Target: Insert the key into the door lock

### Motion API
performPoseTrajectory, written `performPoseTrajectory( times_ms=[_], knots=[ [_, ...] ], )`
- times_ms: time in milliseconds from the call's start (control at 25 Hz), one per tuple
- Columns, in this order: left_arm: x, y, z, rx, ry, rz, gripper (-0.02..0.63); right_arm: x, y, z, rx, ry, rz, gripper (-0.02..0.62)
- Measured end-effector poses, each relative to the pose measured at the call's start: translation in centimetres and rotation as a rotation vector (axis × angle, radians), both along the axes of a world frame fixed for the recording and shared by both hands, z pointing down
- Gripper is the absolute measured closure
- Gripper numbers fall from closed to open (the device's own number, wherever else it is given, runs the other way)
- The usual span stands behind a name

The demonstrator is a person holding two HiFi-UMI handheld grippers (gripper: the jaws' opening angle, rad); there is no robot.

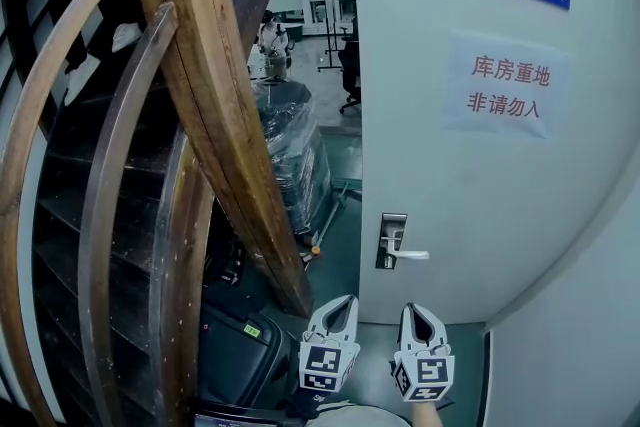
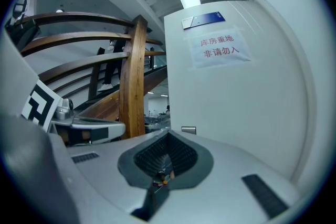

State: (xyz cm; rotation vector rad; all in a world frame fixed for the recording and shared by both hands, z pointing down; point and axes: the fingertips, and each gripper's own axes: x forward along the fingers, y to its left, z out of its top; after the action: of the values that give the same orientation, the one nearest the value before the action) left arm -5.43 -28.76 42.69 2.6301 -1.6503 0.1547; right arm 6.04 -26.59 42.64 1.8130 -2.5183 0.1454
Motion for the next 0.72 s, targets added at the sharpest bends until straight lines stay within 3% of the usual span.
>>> performPoseTrajectory(
  times_ms=[720],
  knots=[
    [0.09, 0.85, 0.22, -0.008, 0.003, -0.010, 0.602, 0.03, 0.70, 0.41, -0.010, -0.016, -0.002, 0.591]
  ],
)
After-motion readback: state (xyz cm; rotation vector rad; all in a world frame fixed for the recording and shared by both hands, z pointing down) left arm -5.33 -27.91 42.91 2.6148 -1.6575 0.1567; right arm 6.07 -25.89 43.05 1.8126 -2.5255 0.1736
